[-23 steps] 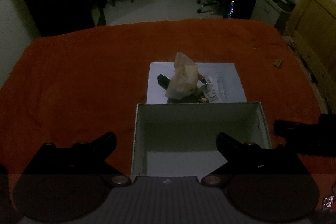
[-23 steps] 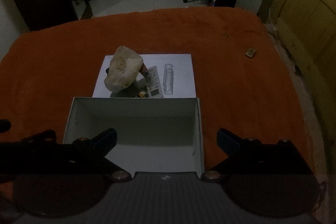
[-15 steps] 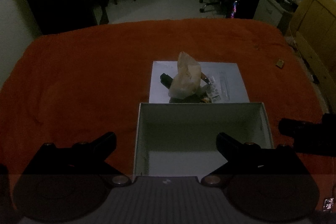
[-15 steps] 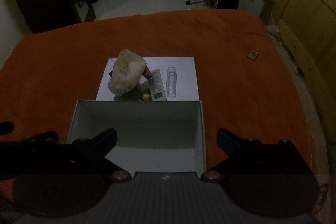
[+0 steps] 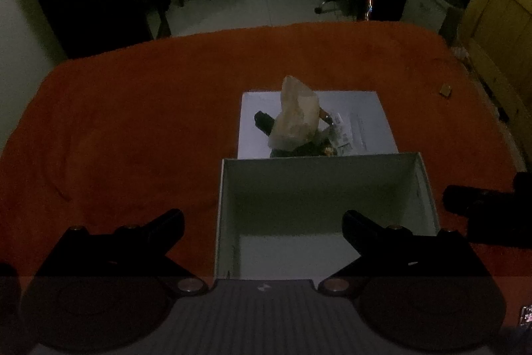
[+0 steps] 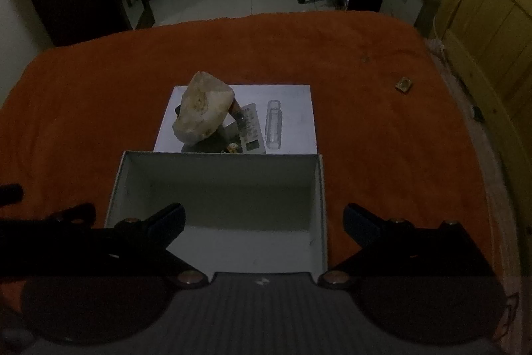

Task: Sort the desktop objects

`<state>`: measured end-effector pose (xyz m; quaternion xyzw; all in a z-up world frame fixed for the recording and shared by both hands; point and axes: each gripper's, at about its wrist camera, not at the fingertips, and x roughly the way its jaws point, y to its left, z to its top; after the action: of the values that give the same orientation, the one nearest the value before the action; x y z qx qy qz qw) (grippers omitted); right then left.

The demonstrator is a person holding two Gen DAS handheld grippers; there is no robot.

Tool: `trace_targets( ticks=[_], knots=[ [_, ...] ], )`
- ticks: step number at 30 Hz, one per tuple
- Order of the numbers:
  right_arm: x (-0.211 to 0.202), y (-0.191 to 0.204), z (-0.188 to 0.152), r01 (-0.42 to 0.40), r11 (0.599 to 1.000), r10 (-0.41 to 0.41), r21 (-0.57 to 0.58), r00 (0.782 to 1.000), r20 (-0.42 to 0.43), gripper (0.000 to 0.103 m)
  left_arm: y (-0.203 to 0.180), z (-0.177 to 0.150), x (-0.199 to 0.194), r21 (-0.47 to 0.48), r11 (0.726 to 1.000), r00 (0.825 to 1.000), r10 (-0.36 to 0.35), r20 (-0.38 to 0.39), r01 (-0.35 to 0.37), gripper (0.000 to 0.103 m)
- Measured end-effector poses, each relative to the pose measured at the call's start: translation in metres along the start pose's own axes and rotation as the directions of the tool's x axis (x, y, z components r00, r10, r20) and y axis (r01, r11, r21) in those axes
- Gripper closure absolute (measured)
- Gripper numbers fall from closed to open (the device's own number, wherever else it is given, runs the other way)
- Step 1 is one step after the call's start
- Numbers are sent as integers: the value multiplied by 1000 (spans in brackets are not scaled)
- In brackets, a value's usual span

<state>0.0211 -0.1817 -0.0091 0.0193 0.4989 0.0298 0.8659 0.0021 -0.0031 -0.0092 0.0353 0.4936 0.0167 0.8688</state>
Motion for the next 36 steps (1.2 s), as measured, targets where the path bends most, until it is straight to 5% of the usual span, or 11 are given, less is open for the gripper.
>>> trace_targets(
  ticks=[36],
  knots=[
    [-5,-12,13,3,1000,-3,27,1000,3,0,-1,4,5,55,997,999,46,26,-48,1]
  ],
)
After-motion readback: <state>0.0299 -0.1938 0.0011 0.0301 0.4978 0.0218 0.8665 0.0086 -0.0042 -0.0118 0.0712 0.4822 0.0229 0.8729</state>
